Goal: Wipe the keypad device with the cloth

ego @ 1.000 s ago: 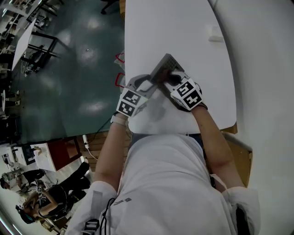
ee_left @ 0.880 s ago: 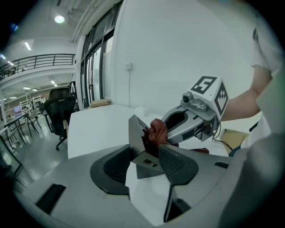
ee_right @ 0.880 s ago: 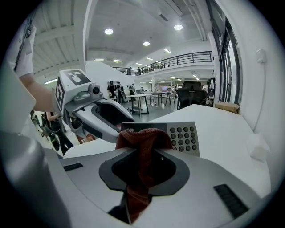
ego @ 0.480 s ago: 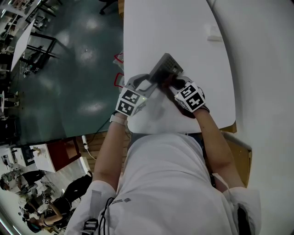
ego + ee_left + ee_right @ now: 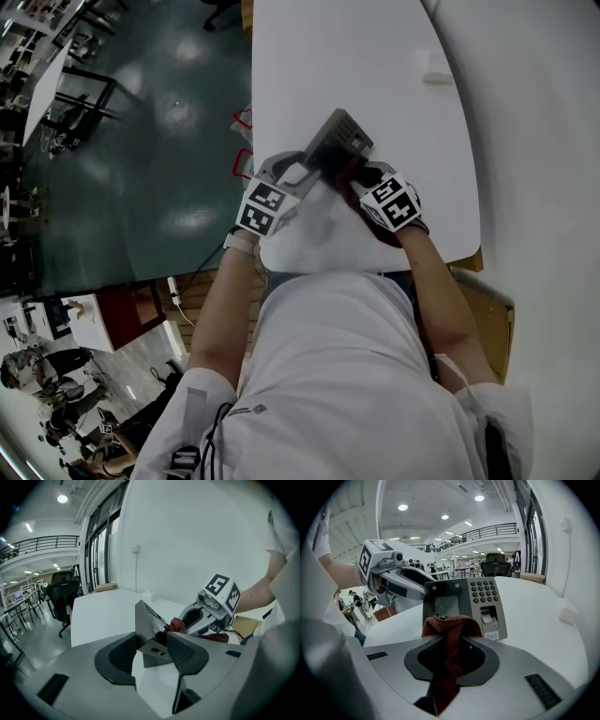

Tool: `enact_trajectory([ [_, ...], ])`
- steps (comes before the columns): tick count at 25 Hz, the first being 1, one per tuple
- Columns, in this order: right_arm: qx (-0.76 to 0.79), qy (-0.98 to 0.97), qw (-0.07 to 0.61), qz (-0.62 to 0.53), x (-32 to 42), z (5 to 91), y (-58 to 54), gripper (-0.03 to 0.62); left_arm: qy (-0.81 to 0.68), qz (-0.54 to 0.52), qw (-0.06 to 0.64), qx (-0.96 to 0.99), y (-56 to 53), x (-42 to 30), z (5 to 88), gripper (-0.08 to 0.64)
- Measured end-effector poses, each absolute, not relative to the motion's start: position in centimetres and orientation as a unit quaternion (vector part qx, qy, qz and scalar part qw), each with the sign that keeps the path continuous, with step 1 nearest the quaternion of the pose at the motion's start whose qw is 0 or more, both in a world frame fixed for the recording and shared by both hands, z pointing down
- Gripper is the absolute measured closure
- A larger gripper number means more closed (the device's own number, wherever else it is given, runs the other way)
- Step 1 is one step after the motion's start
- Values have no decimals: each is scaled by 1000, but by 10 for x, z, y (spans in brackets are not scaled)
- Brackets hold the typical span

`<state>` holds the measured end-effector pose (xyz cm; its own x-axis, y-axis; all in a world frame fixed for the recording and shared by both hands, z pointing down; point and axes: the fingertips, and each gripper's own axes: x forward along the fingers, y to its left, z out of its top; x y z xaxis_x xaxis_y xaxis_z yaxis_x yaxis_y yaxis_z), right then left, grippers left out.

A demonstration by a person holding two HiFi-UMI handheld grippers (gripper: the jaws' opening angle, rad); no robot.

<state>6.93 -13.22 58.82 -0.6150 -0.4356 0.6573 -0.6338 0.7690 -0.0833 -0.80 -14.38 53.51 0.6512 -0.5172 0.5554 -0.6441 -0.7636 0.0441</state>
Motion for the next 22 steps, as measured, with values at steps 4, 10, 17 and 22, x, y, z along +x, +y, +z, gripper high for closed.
enact_trajectory([
  [4, 304, -884, 320, 157, 70, 593, -133, 515, -323, 268, 122, 899, -145, -9, 536, 365],
  [10, 301, -875, 342, 164, 77, 606, -127, 515, -323, 267, 122, 900, -146, -7, 537, 365],
  [17, 297, -876, 345, 158, 81, 614, -125, 515, -322, 263, 123, 901, -148, -6, 538, 365],
  [22, 297, -886, 313, 169, 77, 588, -124, 515, -318, 265, 128, 901, -138, -6, 533, 365],
])
